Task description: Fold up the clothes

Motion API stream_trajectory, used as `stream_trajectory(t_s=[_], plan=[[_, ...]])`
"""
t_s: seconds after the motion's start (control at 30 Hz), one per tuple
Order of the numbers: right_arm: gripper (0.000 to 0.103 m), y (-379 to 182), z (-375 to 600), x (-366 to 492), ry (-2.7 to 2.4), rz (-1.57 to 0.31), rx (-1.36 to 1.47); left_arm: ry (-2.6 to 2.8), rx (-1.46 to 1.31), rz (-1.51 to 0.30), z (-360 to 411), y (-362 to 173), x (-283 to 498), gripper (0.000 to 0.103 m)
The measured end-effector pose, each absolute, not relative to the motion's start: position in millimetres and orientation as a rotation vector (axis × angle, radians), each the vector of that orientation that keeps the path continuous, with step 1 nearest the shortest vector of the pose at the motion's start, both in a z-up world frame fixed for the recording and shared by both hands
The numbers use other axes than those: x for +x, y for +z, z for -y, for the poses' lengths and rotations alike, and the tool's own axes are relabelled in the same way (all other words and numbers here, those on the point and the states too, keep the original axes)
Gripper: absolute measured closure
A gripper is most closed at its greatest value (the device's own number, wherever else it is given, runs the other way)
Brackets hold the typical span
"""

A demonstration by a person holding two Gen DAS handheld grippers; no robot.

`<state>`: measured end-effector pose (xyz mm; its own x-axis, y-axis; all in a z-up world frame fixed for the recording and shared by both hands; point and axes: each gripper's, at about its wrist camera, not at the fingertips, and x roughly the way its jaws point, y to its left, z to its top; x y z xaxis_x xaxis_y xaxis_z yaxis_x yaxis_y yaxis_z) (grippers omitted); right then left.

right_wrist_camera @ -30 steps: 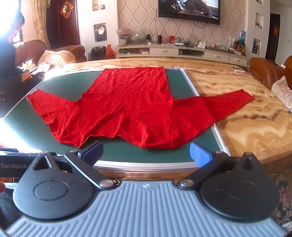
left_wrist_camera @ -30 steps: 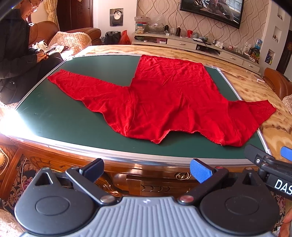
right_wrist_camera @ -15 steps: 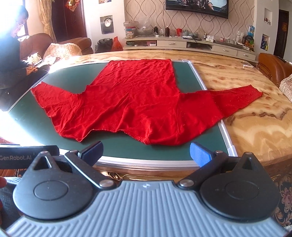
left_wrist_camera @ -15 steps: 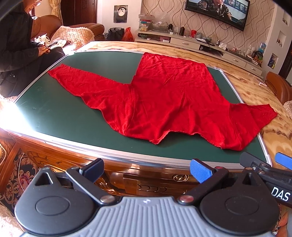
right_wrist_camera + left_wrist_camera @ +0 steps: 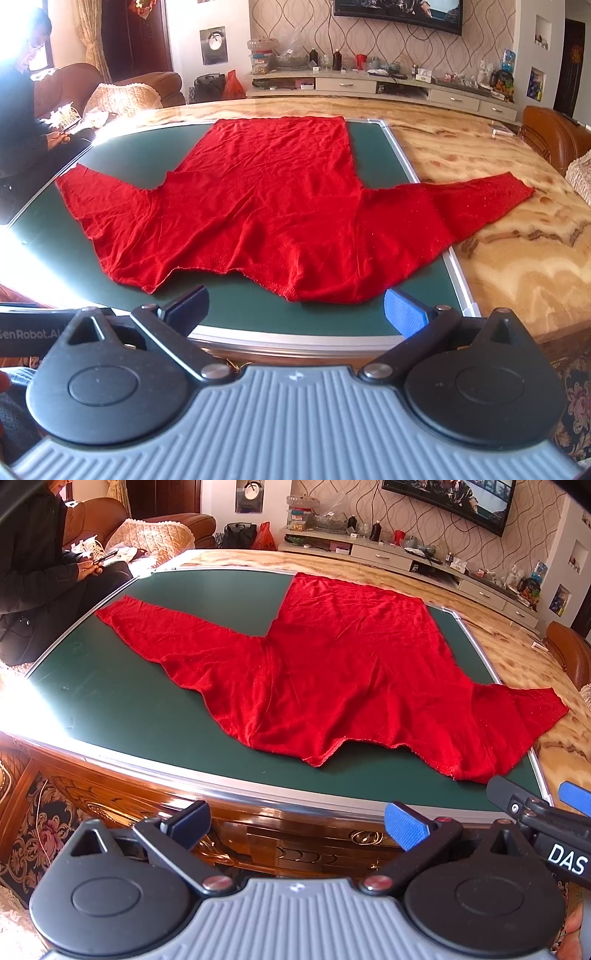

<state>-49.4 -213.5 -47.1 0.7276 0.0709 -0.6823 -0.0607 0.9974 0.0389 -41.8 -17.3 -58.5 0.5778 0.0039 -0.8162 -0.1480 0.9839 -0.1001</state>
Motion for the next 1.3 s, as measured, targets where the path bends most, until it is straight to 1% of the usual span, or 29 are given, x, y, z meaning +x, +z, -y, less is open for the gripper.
stream_trajectory(t_s=[0.63, 1.3], plan=[[0.000, -59.7, 214.3, -21.3, 0.053, -0.792, 0.026, 0.126, -0.116, -1.015, 27.0, -70.6, -19.6, 0.000], [0.000, -72.2, 211.5, -0.1, 0.033, -0.810, 0.007, 0.120, -0.150, -1.052, 25.7, -77.9, -5.4, 0.000]])
